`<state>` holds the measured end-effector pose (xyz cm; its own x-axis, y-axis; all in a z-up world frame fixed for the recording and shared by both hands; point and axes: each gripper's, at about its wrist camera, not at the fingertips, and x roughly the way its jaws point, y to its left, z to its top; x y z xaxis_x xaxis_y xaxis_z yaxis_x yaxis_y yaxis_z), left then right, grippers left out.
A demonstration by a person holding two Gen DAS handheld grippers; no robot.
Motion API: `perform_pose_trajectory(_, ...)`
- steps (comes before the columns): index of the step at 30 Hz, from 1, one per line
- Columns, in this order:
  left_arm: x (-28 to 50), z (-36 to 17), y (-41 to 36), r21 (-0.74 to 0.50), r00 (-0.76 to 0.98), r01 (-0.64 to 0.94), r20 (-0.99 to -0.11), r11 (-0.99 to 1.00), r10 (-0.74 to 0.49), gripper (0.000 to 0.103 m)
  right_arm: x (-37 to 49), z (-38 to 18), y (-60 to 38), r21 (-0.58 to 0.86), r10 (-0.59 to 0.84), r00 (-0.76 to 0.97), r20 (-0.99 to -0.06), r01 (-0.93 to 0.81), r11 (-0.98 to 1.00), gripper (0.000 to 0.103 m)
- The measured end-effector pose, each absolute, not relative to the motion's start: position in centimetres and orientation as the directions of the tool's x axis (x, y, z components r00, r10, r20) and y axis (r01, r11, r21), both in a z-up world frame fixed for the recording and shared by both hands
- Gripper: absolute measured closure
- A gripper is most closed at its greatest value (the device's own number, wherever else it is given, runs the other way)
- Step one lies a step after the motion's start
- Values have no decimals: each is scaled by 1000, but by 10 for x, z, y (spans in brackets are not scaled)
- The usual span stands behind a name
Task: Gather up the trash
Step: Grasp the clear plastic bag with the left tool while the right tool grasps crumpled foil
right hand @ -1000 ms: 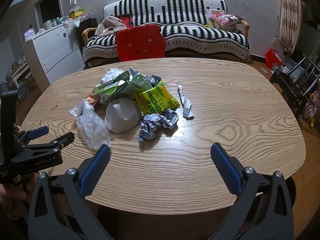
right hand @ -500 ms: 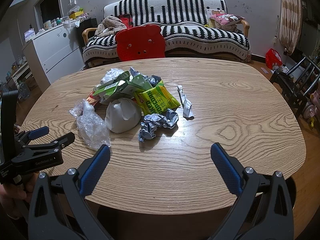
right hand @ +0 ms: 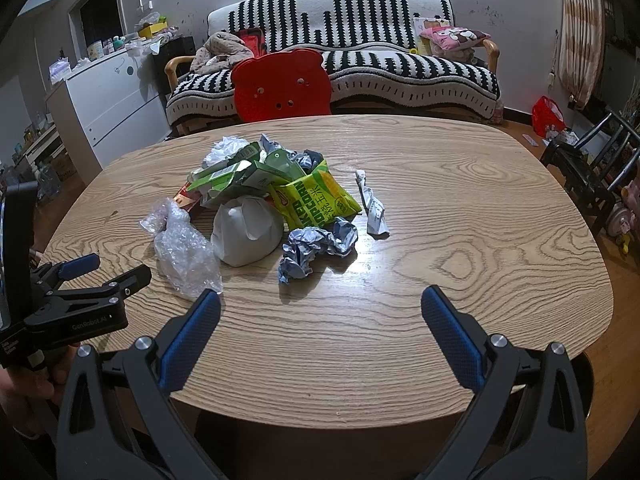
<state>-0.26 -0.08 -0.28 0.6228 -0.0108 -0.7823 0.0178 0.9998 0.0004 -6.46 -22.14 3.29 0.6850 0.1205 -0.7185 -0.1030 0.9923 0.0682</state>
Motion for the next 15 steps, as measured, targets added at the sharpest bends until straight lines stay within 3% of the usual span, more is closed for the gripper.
perform_pose_trajectory(7,-2,-8,-2,-36,611,21,-791,999,-41,6,-60,31,-219,66,135,673,-727,-128,990,6)
perform_pose_trajectory(15,32,-36,-14,-49,583,-14,-812,999,-32,6,6,-6,-216,90,159,590,-792,-145,985,7)
